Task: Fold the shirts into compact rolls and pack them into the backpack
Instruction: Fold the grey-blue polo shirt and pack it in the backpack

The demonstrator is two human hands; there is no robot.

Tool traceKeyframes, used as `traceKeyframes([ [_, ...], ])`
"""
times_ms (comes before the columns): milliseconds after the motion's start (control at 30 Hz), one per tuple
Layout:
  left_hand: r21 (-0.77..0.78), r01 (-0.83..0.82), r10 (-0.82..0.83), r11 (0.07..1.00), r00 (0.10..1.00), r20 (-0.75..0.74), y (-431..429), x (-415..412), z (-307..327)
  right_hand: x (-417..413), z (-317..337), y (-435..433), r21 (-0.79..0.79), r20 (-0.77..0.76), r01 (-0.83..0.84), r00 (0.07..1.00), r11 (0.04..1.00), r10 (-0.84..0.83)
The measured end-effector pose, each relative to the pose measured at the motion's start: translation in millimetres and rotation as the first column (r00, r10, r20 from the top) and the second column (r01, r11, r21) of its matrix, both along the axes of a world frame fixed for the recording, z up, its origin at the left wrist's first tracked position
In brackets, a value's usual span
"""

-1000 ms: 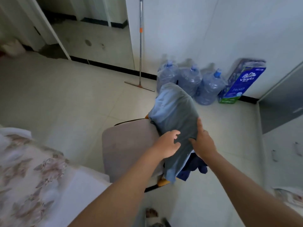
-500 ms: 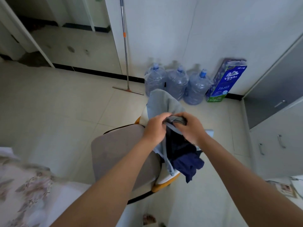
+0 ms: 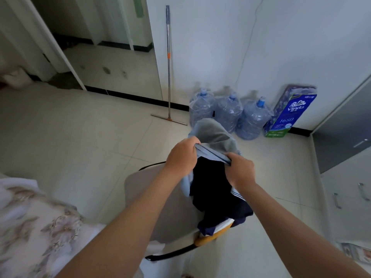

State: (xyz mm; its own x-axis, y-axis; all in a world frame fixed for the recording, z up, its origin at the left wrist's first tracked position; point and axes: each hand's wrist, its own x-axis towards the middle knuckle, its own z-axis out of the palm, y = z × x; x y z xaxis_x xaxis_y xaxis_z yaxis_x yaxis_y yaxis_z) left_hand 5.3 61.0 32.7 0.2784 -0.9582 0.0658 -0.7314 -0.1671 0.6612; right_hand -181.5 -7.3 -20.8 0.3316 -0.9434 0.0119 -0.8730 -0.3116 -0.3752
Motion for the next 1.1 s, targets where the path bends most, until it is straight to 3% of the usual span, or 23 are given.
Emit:
traceKeyframes([
  [67, 0.021, -0.003, 0.0, 1.0, 0.992, 0.127, 4, 15, 10, 13, 22, -3, -0.018, 0.174, 0.059, 0.983, 0.998, -0.055],
  [133, 0.091, 0.057, -0.075, 0.994, 0.975, 0.208, 12, 26, 19, 30, 47, -2, -0.041, 0.312, -0.009, 0.95, 0.999, 0.021],
  [200, 0.104, 0.107, -0.119, 0.989, 0.985, 0.122, 22, 24, 26, 51, 67, 7, -0.048, 0.352, -0.164, 0.921, 0.985, 0.17],
  [300, -0.047, 0.05, -0.051, 0.998, 0.998, -0.029, 30, 25, 34, 77, 82, 20, 0.017, 0.403, -0.268, 0.883, 0.963, 0.239],
  [367, -0.094, -0.005, 0.004, 0.996, 1.0, -0.014, 40, 40, 39, 82, 80, 23, -0.01, 0.326, -0.314, 0.896, 0.949, 0.3],
  [500, -0.029, -0.095, 0.098, 0.995, 0.987, 0.127, 70, 72, 41, 75, 60, 17, 0.039, -0.058, -0.295, 0.953, 0.955, 0.296],
  [567, 0.021, -0.174, 0.168, 0.985, 0.972, 0.162, 86, 78, 37, 86, 64, 22, 0.115, -0.047, -0.276, 0.958, 0.954, 0.283],
  [633, 0.036, -0.249, 0.238, 0.968, 0.952, 0.192, 99, 81, 32, 109, 77, 33, 0.151, 0.03, -0.363, 0.932, 0.92, 0.362],
  [667, 0.033, -0.24, 0.231, 0.97, 0.958, 0.166, 106, 81, 31, 123, 87, 41, 0.15, 0.076, -0.417, 0.909, 0.896, 0.41],
  [733, 0.005, -0.182, 0.182, 0.983, 0.983, -0.037, 113, 78, 35, 146, 102, 58, 0.171, 0.21, -0.503, 0.859, 0.847, 0.467],
  [800, -0.06, -0.255, 0.241, 0.965, 0.954, -0.18, 126, 84, 46, 170, 112, 77, 0.183, 0.265, -0.592, 0.798, 0.785, 0.541],
  [900, -0.131, -0.351, 0.339, 0.927, 0.935, -0.109, 156, 113, 62, 188, 116, 98, 0.223, 0.393, -0.676, 0.721, 0.702, 0.57],
  [967, -0.134, -0.392, 0.387, 0.91, 0.92, -0.062, 186, 135, 67, 193, 107, 106, 0.295, 0.357, -0.698, 0.714, 0.652, 0.602],
  [1067, -0.086, -0.508, 0.508, 0.857, 0.861, -0.02, 244, 157, 73, 206, 83, 129, 0.297, 0.119, -0.691, 0.711, 0.659, 0.693],
  [1100, -0.087, -0.545, 0.546, 0.834, 0.838, -0.019, 265, 163, 75, 213, 80, 141, 0.315, 0.148, -0.677, 0.727, 0.665, 0.67],
])
